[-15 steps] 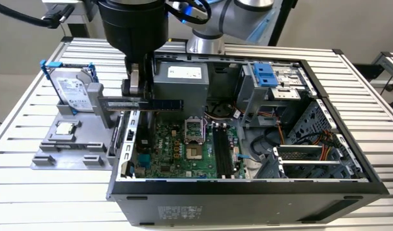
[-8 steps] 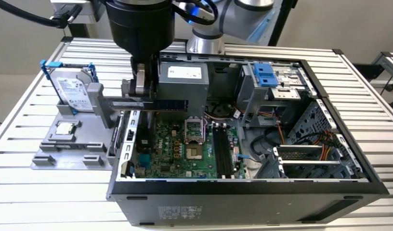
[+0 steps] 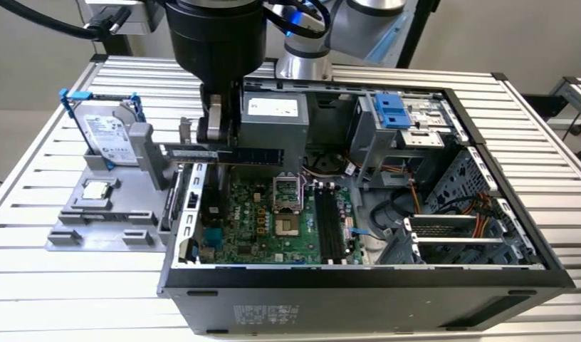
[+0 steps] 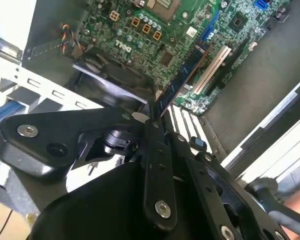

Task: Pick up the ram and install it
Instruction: 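Pick up the ram and move it above insertion slot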

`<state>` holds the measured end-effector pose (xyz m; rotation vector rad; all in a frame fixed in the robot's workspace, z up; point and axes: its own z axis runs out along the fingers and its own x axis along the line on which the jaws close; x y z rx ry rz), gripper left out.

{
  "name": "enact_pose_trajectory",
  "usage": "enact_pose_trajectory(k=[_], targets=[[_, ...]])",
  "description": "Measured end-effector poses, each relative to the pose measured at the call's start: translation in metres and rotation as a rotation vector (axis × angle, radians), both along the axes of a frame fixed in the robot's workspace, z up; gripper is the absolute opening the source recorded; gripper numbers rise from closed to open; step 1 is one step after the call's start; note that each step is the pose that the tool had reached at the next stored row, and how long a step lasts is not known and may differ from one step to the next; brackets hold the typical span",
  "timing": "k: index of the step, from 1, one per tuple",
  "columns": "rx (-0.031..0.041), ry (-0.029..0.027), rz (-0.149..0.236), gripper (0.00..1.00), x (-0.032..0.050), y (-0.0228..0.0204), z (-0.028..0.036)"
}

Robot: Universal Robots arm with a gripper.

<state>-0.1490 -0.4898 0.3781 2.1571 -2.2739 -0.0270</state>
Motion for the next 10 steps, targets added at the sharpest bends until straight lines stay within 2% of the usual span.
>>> enact_pose_trajectory(k=[6,10], targets=[[-0.0011,-0.0001,-0.002,0.0,0.0007,0.0001,0.0],[-0.0012,-0.0001,-0.031,0.0,0.0034,0.0001,-0.0001]])
